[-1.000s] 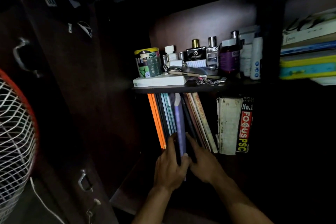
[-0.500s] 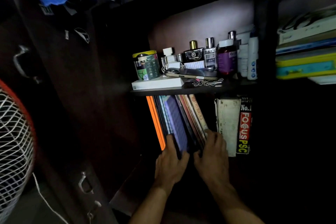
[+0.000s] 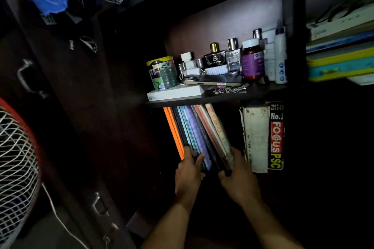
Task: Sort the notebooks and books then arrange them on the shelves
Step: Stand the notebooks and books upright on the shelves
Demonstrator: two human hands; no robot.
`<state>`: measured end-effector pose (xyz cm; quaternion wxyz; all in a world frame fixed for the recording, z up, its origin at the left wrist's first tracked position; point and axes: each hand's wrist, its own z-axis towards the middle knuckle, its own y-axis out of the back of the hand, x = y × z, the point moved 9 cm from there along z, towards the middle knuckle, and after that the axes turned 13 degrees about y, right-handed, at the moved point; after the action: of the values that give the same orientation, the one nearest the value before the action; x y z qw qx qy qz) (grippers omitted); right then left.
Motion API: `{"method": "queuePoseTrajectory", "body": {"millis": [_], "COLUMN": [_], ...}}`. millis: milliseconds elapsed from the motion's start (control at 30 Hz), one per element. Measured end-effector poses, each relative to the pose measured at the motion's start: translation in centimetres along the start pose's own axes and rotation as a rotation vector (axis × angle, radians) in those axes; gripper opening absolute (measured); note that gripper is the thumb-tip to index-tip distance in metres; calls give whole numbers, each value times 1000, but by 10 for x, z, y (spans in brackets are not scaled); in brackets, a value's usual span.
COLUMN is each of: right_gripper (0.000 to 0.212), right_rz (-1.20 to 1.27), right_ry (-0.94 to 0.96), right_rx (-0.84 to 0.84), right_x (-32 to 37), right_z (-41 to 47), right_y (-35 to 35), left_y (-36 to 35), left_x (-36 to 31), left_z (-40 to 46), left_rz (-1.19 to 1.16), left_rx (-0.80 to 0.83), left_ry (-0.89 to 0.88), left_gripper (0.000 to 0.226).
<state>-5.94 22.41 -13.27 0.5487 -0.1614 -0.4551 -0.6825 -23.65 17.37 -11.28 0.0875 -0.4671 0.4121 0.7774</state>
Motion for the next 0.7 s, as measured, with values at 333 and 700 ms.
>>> {"method": "queuePoseTrajectory", "body": {"millis": [333,700], "right_gripper": [77,54], "right_rz": [178,207], "right_ry": [75,-108], "right_rx": [66,101], "right_x": [3,37], "right_z": [3,-128], "right_y": [-13,99], "left_y": [-2,-22], "left_x": [-2,-37], "left_z": [4,-146], "left_rz": [-47,-180], "left_rx": [2,379], "left_ry": [-57,-54], "left_gripper": [33,18]}}
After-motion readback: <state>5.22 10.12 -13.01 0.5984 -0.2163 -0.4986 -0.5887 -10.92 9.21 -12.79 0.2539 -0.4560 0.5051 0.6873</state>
